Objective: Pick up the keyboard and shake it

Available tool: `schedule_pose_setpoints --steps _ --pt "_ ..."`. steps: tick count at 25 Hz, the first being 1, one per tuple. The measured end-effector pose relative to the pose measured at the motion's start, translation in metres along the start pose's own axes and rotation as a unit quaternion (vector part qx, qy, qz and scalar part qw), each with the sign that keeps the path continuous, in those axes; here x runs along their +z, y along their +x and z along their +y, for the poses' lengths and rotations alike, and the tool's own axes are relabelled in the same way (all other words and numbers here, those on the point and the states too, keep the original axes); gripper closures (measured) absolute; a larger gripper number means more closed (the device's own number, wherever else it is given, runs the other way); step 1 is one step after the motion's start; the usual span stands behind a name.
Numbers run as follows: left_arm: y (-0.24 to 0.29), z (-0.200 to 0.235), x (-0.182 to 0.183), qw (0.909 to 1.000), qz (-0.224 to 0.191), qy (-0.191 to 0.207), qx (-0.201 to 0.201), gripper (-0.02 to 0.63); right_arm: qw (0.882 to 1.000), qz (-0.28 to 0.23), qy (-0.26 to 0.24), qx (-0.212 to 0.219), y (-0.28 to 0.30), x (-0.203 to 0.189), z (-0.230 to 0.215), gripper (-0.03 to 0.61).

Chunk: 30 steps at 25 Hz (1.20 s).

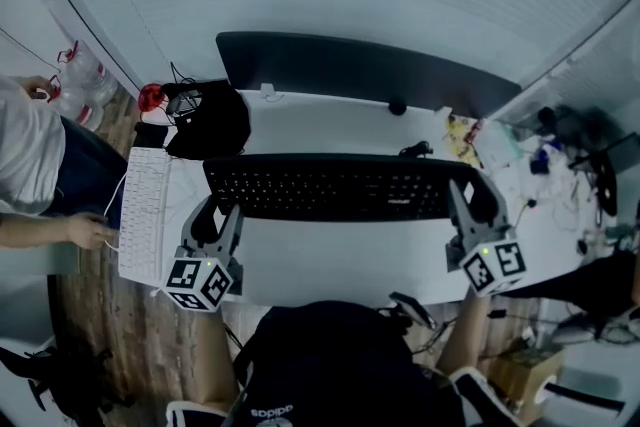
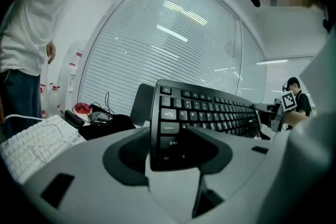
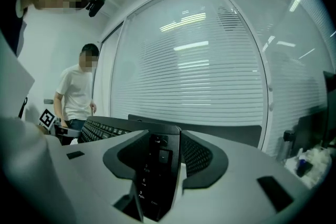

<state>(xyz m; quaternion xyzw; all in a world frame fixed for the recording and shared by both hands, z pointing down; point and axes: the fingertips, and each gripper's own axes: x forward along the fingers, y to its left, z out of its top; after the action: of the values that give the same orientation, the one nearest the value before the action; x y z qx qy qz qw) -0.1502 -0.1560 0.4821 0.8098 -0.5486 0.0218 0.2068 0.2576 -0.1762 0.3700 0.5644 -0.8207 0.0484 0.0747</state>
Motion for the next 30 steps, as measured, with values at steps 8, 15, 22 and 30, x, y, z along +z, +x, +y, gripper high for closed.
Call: schedule_pose_setpoints --steps 8,15,22,30 --pt "-0.042 -0.014 0.034 0.9983 -0.05 0.027 0.01 0.413 0.999 -0.035 -0.009 0.017 -0.024 0.033 0.015 0.394" --pt "-0.067 -0.021 0.042 0.9972 -0.072 0.014 0.018 0.413 0.998 -0.049 -0.027 0.032 -0.028 0.058 0.024 0.394" --pt "-0.073 -0.014 0.001 0.9971 -0.058 -0.042 0.026 0.413 0.995 -0.03 -0.075 0.056 -0.016 0.07 0.044 0.394" --pt "-0.076 -0.004 -0.015 0.9976 -0.038 -0.047 0.033 0.413 0.995 -0.009 -0.085 0.06 -0.012 0.06 0.054 0.394"
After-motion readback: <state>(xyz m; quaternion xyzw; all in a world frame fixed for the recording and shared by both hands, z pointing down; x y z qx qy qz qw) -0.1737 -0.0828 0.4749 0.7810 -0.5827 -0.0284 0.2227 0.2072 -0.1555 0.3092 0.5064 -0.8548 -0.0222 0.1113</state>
